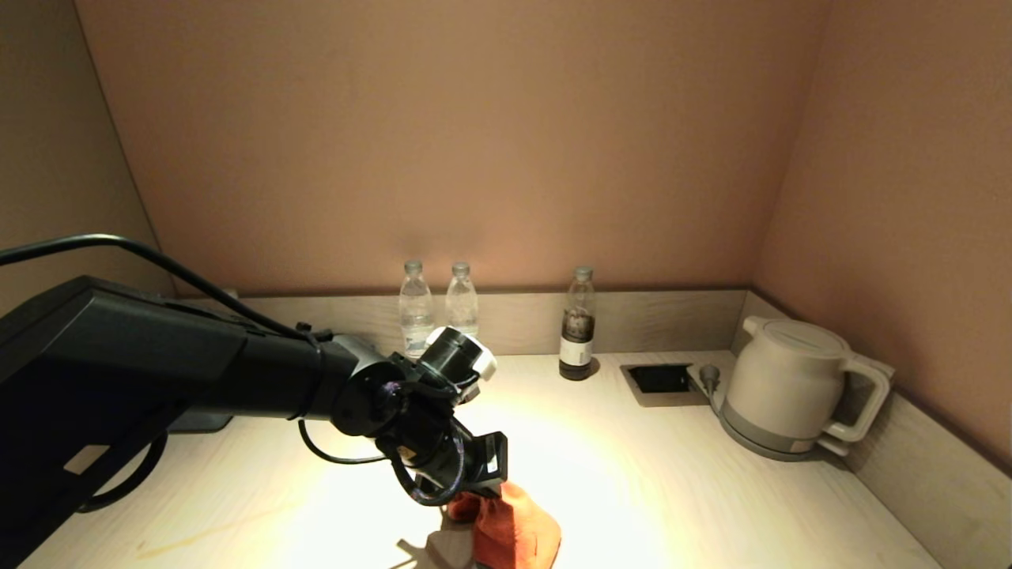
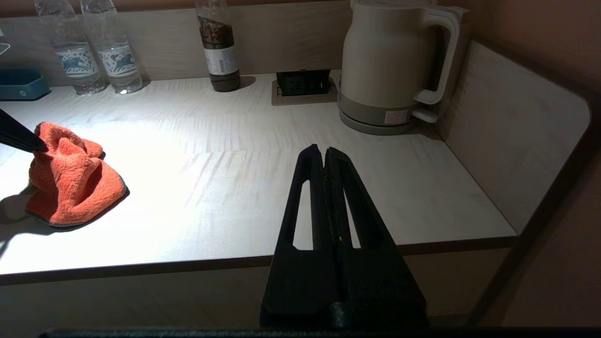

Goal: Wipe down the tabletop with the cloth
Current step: Pick up the tablecloth

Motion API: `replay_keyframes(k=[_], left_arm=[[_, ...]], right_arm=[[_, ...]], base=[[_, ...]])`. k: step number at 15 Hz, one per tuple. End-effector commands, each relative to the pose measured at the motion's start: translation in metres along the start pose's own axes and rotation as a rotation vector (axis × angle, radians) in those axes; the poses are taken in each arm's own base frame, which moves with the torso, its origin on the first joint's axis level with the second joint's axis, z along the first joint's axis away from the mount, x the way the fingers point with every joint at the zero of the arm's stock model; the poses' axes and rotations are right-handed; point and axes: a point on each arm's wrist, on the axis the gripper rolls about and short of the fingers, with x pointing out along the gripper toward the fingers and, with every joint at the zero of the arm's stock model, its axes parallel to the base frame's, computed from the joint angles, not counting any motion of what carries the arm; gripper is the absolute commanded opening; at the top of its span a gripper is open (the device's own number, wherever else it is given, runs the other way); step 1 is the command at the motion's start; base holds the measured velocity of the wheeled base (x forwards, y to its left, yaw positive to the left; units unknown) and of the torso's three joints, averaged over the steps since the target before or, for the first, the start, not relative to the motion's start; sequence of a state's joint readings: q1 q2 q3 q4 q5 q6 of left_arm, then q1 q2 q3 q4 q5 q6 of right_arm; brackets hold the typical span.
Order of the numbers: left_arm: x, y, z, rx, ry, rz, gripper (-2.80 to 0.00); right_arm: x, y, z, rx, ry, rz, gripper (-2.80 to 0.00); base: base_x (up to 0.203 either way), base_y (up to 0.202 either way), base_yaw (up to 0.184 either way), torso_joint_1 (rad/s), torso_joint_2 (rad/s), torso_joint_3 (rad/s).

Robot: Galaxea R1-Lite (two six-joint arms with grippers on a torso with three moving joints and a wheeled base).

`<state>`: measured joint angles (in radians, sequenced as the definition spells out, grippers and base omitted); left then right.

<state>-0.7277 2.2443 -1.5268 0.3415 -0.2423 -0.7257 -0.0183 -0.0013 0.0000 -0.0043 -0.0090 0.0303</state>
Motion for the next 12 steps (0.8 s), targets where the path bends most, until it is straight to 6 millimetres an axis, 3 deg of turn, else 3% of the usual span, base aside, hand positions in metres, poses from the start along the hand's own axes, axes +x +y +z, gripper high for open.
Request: replay_keyframes(k=[1, 6, 9, 12], left_arm=[[0.000, 0.001, -0.003, -0.007, 0.010, 0.005, -2.80], [-0.017, -0.002, -0.003, -0.009, -0.011, -0.007, -2.80], [-0.053, 0.000, 0.006, -0.029, -0.141, 0.038, -2.80], [-0.084, 0.016, 0.021, -0.076, -0.235, 0.067, -2.80]], right_arm=[[0.000, 0.000, 0.000, 0.000, 0.001, 0.000, -2.80], [0.000, 0.000, 0.000, 0.000, 0.001, 0.000, -2.80], [0.000, 0.000, 0.000, 0.000, 0.001, 0.000, -2.80], [0.000, 0.000, 0.000, 0.000, 0.001, 0.001, -2.80]], base=[[0.000, 0.000, 0.000, 0.000, 0.00, 0.000], [0.000, 0.000, 0.000, 0.000, 0.00, 0.000], [0.000, 0.000, 0.000, 0.000, 0.00, 0.000], [0.000, 0.000, 0.000, 0.000, 0.00, 0.000]])
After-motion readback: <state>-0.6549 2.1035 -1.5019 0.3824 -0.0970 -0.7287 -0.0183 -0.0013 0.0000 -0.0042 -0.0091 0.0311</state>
